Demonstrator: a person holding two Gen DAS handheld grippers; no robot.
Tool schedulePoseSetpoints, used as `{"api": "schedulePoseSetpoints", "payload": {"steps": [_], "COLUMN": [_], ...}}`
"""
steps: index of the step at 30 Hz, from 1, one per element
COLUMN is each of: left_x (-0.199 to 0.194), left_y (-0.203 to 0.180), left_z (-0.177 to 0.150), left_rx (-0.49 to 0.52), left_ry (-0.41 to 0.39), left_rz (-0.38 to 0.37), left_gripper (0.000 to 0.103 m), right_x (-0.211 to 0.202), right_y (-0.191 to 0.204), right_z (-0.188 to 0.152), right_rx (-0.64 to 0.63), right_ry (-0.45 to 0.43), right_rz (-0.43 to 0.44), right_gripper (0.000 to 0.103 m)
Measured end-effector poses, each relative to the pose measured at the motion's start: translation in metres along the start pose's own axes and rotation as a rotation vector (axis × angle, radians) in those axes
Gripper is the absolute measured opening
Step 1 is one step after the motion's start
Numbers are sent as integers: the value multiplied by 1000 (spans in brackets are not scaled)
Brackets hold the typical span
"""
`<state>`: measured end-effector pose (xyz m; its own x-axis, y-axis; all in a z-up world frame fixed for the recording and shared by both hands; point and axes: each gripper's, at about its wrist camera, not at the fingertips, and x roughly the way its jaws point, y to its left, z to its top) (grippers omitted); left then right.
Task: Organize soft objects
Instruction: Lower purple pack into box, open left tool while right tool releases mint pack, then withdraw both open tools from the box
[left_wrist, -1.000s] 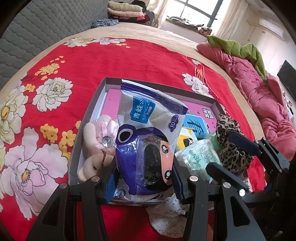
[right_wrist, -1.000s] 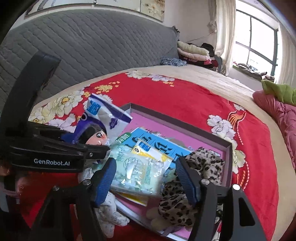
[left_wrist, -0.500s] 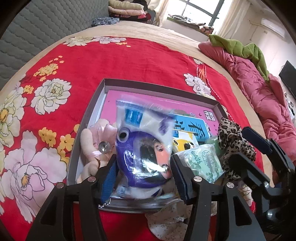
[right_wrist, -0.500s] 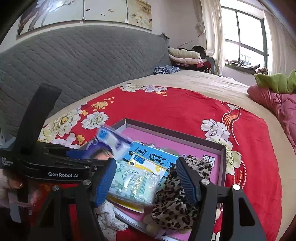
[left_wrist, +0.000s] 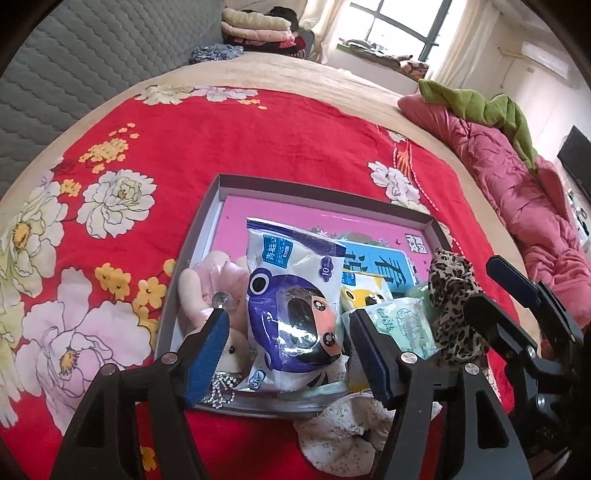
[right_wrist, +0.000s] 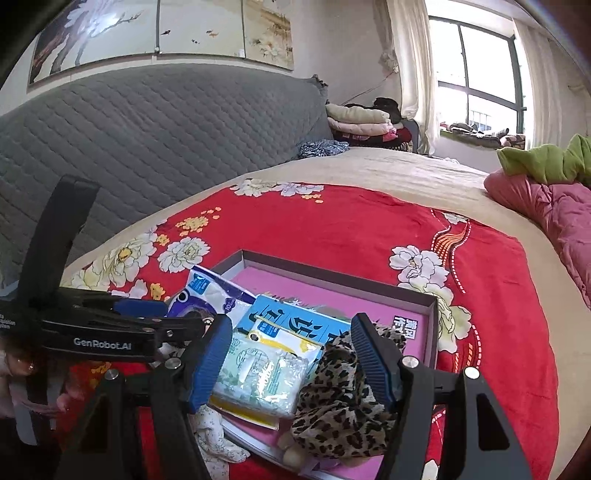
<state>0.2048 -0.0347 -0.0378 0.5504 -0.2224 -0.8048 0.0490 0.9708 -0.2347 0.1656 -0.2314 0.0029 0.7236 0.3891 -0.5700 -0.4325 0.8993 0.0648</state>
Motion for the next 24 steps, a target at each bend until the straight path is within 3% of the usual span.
{"api": "schedulePoseSetpoints", "payload": {"steps": [24], "left_x": [-71], "left_y": [-12], "left_z": [-14], "left_rx": [13], "left_ry": [-81], "left_rz": [17], "left_gripper": [75], "right_x": [-47], "right_y": [-6], "right_z": [9], "right_rx": [18], "right_ry": [-145], "right_rz": [-40], "right_gripper": [72]}}
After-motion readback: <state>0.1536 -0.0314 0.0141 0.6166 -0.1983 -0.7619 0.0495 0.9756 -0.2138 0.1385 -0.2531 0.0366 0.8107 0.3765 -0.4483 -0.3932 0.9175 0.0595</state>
